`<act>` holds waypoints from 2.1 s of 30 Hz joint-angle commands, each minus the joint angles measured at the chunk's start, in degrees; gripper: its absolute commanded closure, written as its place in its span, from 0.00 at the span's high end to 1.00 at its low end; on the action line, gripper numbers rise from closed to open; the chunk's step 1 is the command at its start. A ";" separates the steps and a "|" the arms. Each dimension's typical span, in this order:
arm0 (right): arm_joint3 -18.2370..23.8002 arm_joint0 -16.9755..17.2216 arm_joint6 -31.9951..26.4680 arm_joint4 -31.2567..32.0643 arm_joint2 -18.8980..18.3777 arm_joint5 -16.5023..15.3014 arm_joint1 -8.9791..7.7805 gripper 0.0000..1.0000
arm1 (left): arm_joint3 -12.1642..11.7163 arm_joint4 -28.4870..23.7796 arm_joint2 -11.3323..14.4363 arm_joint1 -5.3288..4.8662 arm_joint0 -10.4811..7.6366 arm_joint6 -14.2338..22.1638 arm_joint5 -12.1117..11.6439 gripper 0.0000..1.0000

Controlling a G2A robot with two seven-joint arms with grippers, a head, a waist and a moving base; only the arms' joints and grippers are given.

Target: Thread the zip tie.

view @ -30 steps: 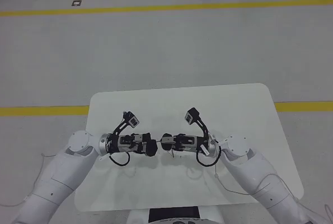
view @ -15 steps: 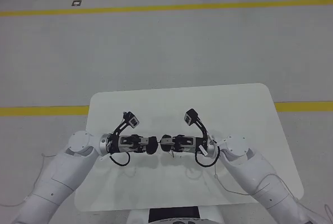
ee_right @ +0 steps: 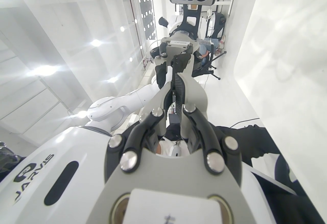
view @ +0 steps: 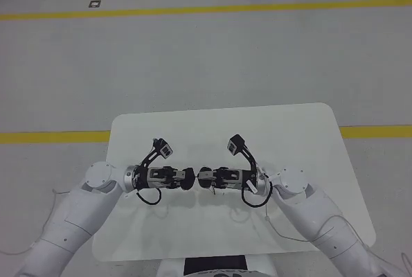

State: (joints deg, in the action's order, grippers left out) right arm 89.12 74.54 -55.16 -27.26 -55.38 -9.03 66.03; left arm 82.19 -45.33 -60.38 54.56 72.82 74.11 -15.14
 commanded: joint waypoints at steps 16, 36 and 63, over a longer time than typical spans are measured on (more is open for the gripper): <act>0.55 0.23 -0.37 0.30 -0.08 0.09 -0.08 0.00 | -0.27 0.39 0.34 0.04 -0.23 -0.13 0.33 0.07; 0.18 -0.16 -0.46 0.35 0.50 0.58 0.06 0.00 | -0.51 0.53 0.51 0.04 -0.27 -0.13 0.25 0.05; 1.36 3.58 1.80 -0.15 -4.89 -1.44 -1.12 1.00 | -0.79 0.03 -0.21 -0.18 0.28 0.91 -1.82 0.00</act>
State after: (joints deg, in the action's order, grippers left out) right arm 90.52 77.79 -53.67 -27.30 -59.97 -10.14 64.96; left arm 81.86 -45.03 -60.49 54.36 73.04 74.83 -16.23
